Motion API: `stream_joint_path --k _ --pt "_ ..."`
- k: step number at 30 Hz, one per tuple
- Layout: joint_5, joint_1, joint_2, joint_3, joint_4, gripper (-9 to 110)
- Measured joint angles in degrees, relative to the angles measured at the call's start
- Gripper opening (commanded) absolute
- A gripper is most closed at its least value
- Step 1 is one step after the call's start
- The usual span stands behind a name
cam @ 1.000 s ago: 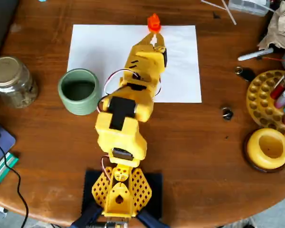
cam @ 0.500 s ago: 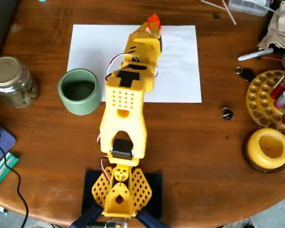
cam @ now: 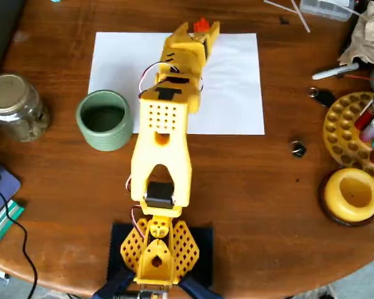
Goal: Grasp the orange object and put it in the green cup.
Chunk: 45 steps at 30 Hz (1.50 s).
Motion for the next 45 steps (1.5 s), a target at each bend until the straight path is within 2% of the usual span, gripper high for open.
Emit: stream_joint_path --k 13,17,21,31,38,45 --pt "0.00 -0.53 -11.51 -12.30 0.00 25" --pt "0.00 0.44 -13.54 -14.59 0.00 18" --pt "0.00 1.49 -17.31 -18.46 0.00 0" --pt "-0.70 2.20 -18.46 -21.18 1.76 0" --pt "-0.26 0.44 -5.54 -14.85 11.78 0" --pt "-1.76 0.79 -0.97 -13.89 16.52 0"
